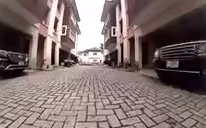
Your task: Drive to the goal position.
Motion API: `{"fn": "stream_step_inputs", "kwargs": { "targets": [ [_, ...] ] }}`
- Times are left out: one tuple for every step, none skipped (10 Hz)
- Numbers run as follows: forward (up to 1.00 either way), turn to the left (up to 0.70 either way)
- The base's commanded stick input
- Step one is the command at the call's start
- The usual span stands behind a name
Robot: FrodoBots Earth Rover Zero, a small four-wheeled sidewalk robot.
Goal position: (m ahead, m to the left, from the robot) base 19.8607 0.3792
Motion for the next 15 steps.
{"fn": "stream_step_inputs", "kwargs": {
  "targets": [
    [0.50, 0.00],
    [0.50, 0.00],
    [0.50, 0.00],
    [0.50, 0.00],
    [0.50, 0.00],
    [0.50, 0.00],
    [0.50, 0.00],
    [0.50, 0.00],
    [0.50, 0.00],
    [0.50, 0.00],
    [0.50, 0.00],
    [0.50, 0.00],
    [0.50, 0.00],
    [0.50, 0.00],
    [0.50, 0.00]
  ]
}}
